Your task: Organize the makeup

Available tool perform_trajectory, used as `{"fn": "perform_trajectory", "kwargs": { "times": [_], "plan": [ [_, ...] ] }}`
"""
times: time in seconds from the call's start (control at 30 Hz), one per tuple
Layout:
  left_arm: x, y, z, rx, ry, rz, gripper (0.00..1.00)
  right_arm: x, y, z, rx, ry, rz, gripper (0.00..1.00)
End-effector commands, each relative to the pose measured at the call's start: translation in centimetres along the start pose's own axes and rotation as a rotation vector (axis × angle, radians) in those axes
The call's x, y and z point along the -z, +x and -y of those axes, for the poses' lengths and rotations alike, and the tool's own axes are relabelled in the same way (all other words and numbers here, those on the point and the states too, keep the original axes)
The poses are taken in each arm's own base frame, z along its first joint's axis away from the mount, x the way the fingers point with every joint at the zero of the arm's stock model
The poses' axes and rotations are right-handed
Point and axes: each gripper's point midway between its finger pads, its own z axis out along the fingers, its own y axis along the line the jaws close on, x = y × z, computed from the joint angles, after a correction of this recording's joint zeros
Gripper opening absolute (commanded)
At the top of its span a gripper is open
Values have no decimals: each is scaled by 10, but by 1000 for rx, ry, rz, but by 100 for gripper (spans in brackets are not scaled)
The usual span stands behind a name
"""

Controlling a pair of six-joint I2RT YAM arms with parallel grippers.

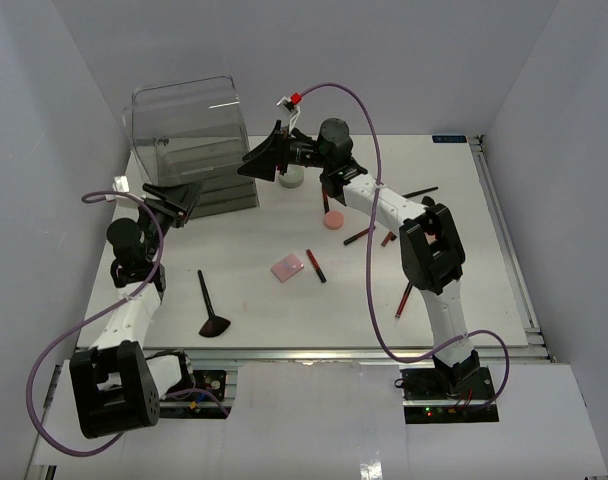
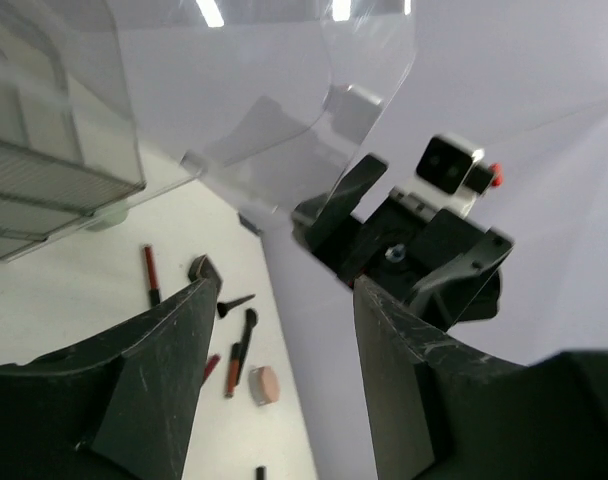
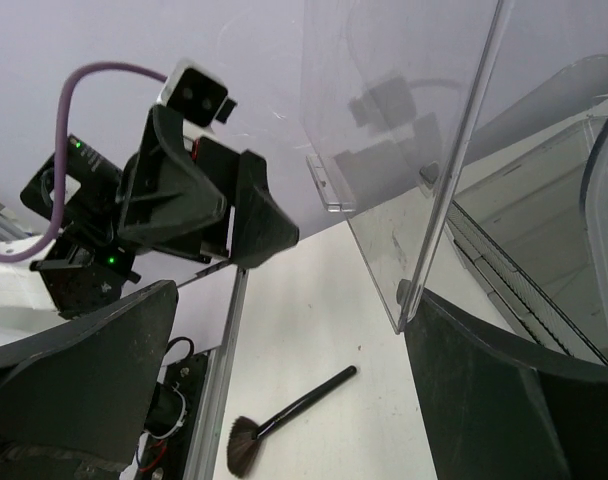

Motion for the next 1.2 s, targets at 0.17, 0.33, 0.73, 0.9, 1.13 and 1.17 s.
{"fn": "perform_trajectory", "kwargs": {
  "times": [0.17,0.33,0.73,0.9,1.13,1.17],
  "plan": [
    [31,12,-50,-92,-121,90,14,4,-47,-71,126,-126,67,98],
    [15,-1,-69,-63,-171,131,12,7,-50,-80,114,-138,72,98],
    [-26,-45,-46,-46,-25,259,20,14,-50,-95,94,-154,73,98],
    [-36,-57,-23,-48,55,277,21,16,-43,-92,88,-148,61,98],
    [-33,-60,15,-75,167,273,22,20,-33,-83,85,-127,42,98],
    [-32,-61,20,-83,179,273,22,21,-32,-82,81,-124,40,98]
  ]
}}
